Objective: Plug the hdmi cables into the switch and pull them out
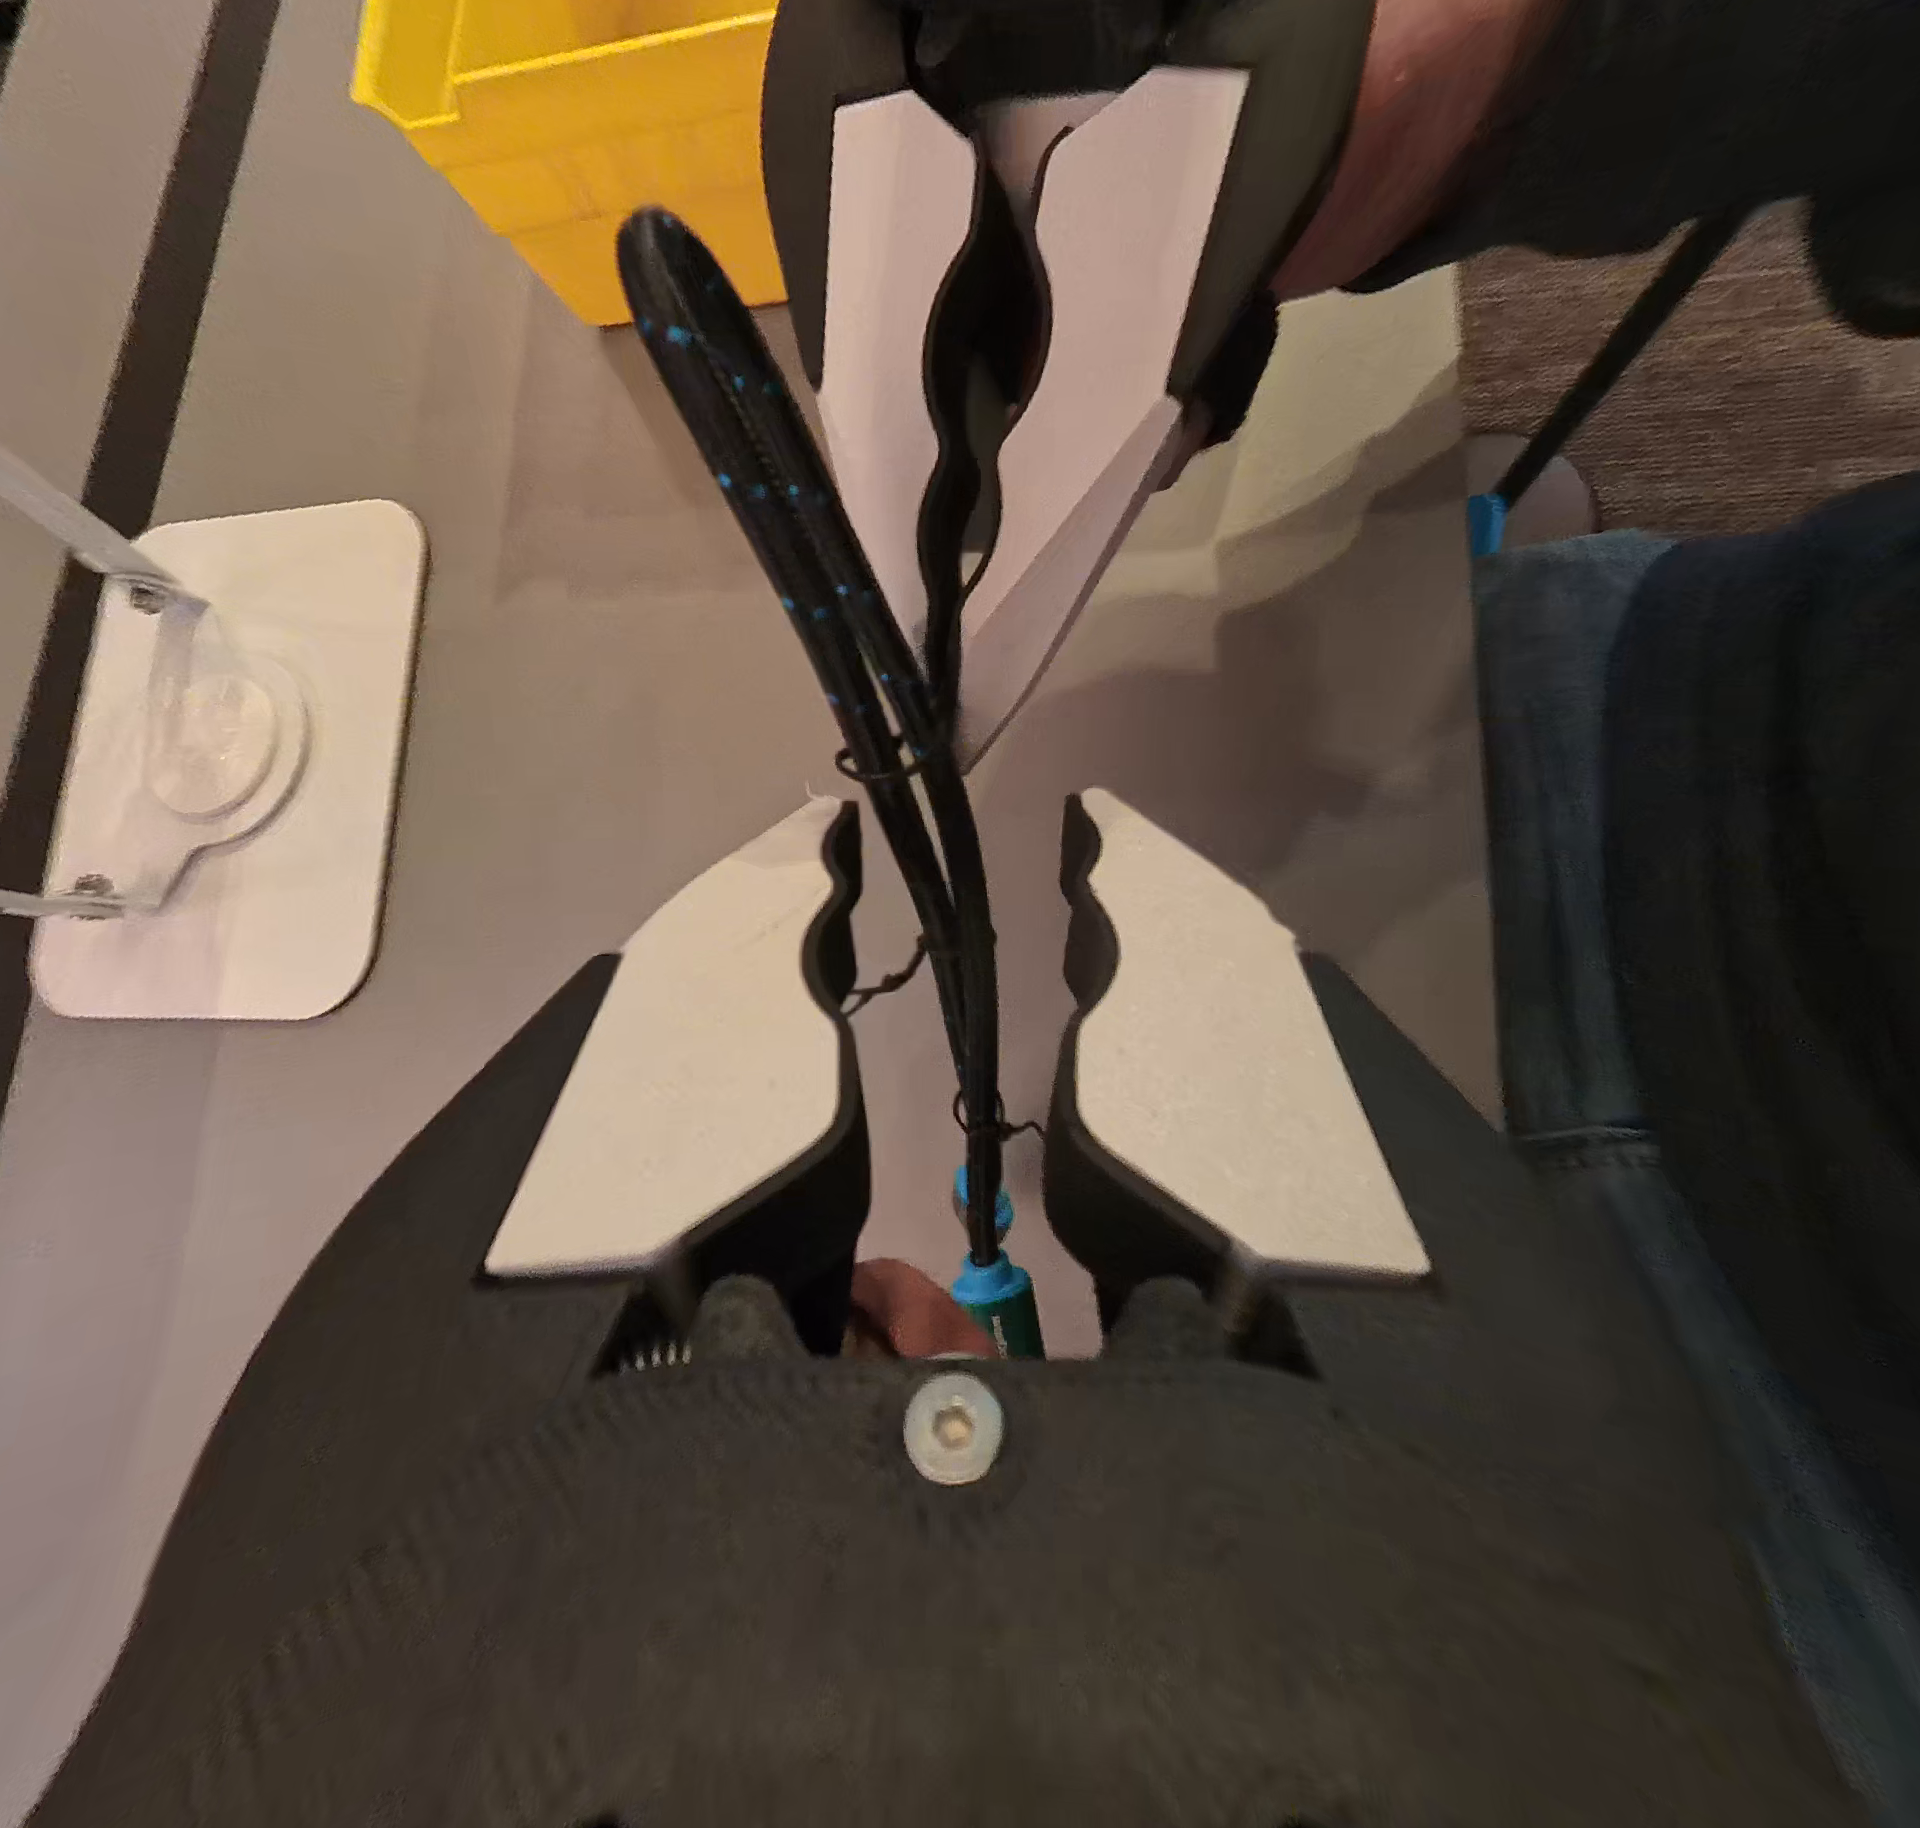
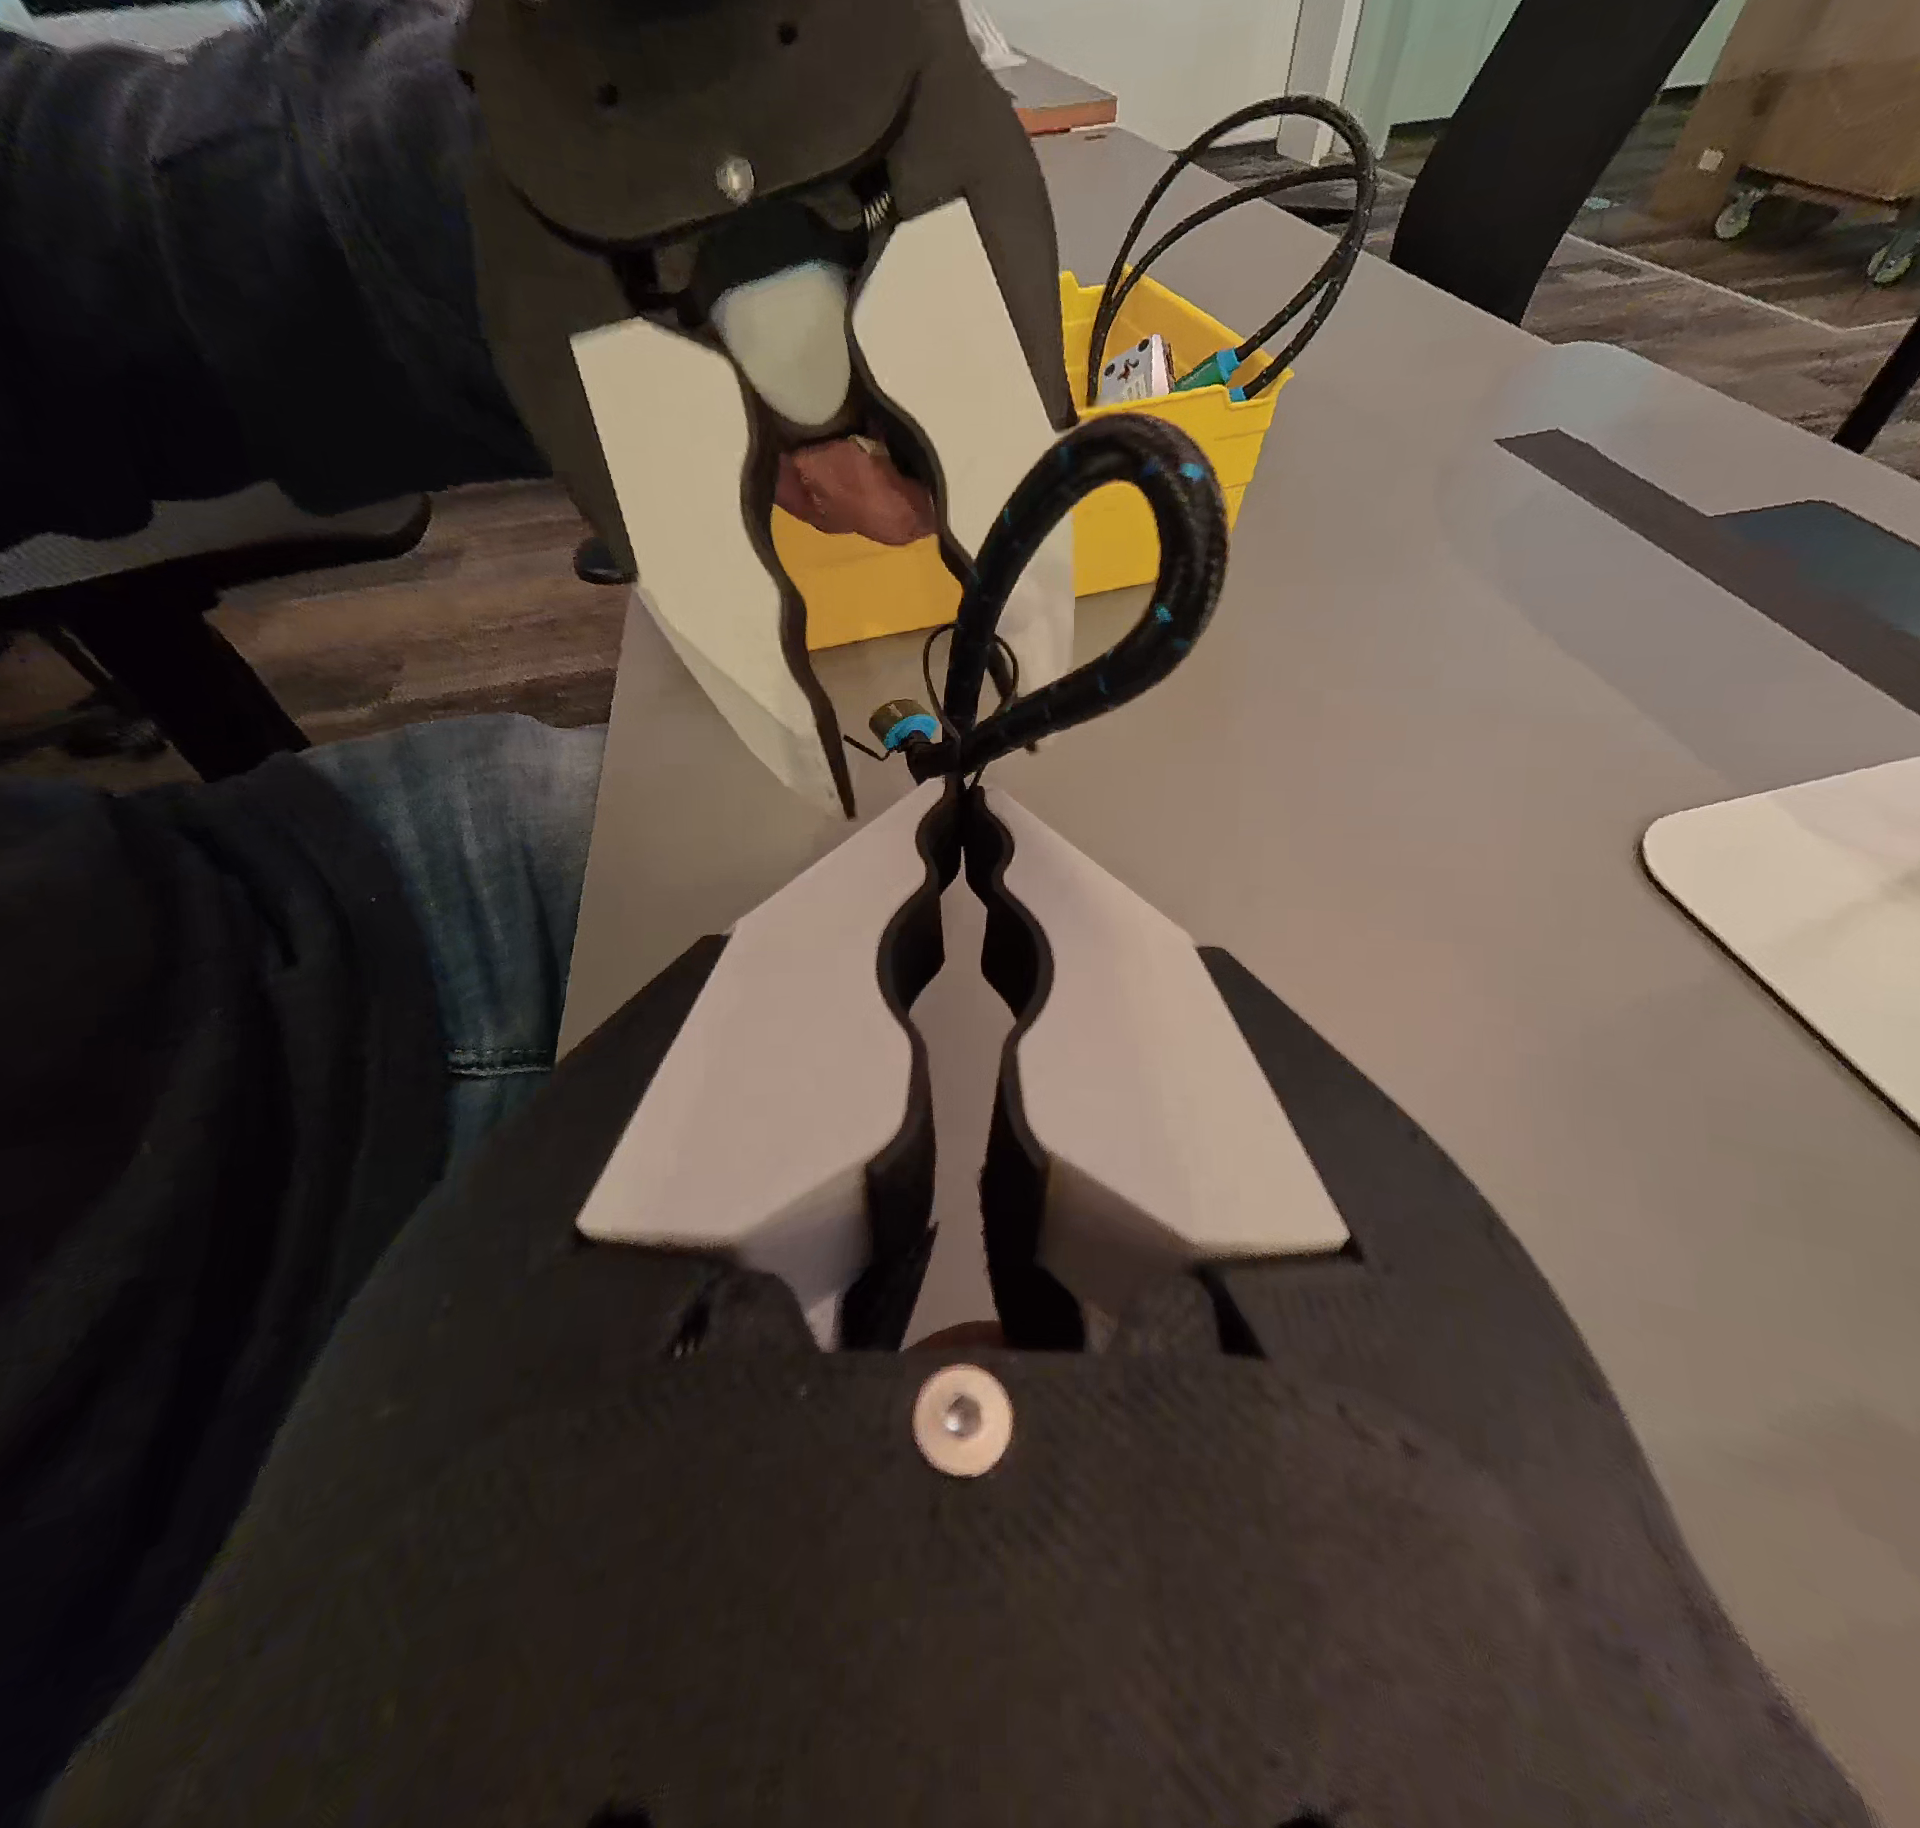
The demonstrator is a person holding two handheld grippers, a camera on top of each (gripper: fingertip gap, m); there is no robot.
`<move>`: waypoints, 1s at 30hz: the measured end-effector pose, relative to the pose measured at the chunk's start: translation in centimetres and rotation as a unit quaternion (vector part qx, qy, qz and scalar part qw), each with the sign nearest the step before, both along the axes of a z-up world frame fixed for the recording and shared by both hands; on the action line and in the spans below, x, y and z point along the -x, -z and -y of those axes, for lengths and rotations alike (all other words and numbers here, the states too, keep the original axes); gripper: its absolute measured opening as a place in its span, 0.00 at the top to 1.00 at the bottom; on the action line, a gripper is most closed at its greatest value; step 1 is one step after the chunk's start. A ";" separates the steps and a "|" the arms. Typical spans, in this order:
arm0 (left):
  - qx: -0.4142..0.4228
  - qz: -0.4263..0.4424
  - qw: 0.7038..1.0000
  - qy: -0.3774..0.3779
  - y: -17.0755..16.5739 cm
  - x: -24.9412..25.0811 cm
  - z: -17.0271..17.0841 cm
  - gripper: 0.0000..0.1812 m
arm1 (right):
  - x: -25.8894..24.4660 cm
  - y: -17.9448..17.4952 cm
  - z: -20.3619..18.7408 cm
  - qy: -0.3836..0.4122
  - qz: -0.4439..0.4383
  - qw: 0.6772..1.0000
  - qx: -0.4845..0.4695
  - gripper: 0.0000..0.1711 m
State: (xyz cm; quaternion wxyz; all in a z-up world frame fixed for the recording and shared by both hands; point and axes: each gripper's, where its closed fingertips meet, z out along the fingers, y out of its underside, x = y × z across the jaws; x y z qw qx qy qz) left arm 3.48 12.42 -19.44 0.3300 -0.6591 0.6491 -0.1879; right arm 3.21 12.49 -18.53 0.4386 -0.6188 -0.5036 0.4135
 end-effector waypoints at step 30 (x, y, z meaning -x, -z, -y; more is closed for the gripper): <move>-0.140 0.014 0.989 -0.053 -2.1 -1.2 -1.6 0.95 | -1.8 -4.3 -0.6 0.069 -0.031 0.995 -0.072 1.00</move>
